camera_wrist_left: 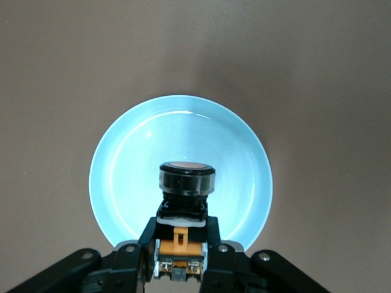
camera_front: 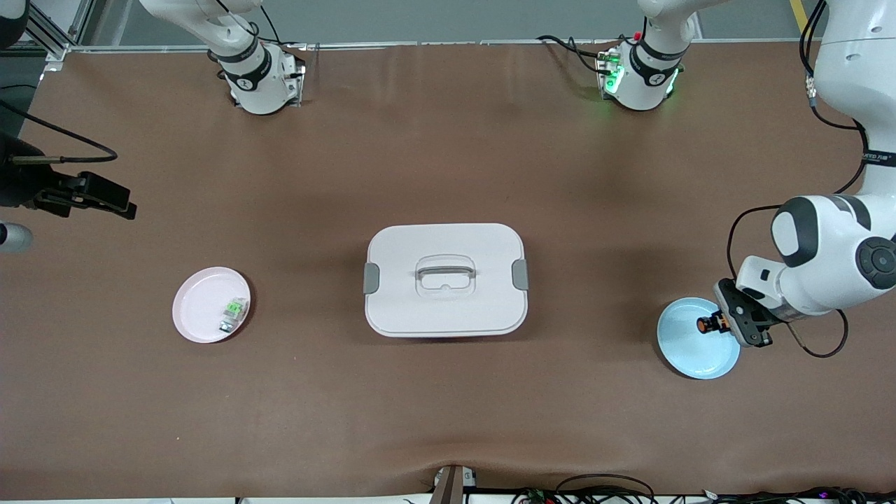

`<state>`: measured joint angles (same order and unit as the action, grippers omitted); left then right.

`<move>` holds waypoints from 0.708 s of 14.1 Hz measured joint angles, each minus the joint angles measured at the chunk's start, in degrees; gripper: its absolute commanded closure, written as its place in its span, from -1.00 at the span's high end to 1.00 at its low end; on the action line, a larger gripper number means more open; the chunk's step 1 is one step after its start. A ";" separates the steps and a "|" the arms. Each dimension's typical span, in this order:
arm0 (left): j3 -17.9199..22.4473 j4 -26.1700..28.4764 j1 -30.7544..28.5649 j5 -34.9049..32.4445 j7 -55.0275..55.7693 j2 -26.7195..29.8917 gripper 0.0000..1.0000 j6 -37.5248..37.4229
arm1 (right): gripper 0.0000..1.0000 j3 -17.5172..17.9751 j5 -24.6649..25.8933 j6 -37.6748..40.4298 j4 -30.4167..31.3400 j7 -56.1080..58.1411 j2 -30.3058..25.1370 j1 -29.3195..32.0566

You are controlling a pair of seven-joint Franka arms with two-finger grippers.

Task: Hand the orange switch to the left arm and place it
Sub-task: 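Move the switch over the blue plate while the right gripper retracts, then lower the switch onto the blue plate with the left gripper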

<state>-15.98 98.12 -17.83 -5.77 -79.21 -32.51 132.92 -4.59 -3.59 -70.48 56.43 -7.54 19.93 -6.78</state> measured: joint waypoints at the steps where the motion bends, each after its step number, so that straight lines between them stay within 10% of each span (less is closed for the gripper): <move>1: 0.00 0.00 -0.09 -0.01 -1.84 -0.60 -1.00 0.95 | 1.00 -0.01 0.00 -0.19 1.09 0.00 -0.37 0.46; 10: 0.02 -0.82 -1.13 -0.03 -15.26 -6.70 -1.00 8.89 | 1.00 -0.05 0.00 -12.40 21.20 -0.02 -11.16 2.19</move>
<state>-15.96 97.30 -18.96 -5.80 -94.46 -39.20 141.82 -4.64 -3.59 -82.88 77.63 -7.56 8.77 -4.59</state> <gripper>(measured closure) 0.656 0.000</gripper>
